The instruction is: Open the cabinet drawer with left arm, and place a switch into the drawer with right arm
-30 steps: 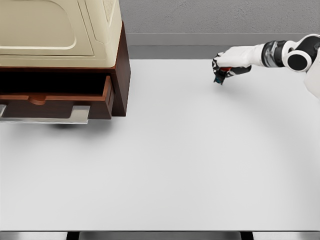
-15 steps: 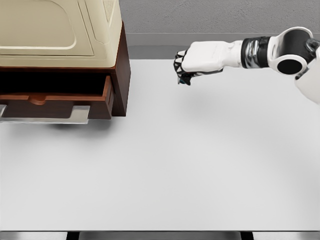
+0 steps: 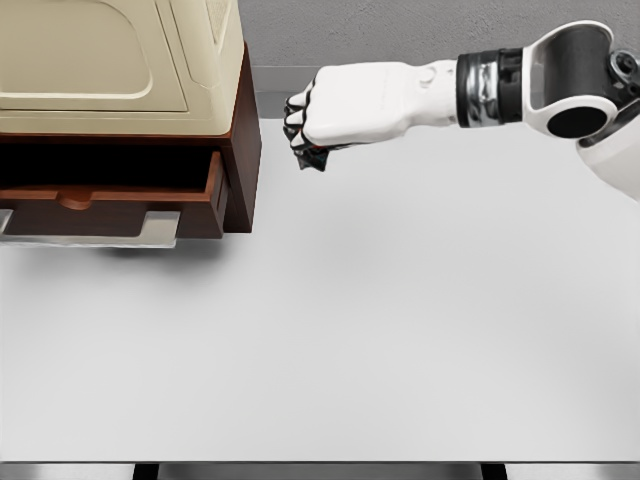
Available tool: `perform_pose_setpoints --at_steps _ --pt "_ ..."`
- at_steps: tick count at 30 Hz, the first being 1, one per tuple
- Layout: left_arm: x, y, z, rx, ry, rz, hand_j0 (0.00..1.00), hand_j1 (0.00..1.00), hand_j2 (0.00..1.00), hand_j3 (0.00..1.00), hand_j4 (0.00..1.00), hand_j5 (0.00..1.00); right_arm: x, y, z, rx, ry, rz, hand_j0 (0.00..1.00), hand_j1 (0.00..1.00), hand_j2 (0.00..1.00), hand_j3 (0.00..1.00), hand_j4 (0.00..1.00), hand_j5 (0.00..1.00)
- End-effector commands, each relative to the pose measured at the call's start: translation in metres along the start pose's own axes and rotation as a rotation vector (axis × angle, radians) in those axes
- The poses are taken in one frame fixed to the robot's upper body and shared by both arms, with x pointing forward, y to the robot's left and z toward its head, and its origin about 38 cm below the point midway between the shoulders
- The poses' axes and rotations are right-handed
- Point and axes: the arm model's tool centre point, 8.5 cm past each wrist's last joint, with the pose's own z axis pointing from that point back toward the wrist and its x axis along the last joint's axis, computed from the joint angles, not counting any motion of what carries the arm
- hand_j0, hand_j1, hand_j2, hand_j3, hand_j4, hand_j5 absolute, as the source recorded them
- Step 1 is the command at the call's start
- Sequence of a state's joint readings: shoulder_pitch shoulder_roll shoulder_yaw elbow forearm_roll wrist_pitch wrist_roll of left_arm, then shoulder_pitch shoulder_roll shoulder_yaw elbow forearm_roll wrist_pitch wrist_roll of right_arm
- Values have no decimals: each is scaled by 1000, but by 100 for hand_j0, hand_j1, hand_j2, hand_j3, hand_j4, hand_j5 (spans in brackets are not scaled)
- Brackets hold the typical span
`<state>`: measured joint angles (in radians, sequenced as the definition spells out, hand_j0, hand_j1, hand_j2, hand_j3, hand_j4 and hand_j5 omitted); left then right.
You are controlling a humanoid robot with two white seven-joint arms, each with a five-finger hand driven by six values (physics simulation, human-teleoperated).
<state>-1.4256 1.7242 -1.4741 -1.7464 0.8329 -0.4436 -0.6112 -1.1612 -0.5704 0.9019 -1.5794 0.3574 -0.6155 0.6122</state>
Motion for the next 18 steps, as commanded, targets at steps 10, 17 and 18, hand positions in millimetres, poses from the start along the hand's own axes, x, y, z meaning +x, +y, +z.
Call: perform_pose_setpoints --at_steps 10,17,18 --pt "-2 -2 -1 -9 8 -4 100 100 100 100 100 100 22 -38 -34 -75 -97 60 28 28 28 28 28 28" --pt "-3 -4 -1 -23 19 -20 100 100 100 100 100 100 39 -64 -51 -118 -175 93 28 28 28 28 28 28" --pt "-3 -4 -1 -23 19 -20 100 100 100 100 100 100 41 -67 -54 -122 -184 97 28 28 28 28 28 28"
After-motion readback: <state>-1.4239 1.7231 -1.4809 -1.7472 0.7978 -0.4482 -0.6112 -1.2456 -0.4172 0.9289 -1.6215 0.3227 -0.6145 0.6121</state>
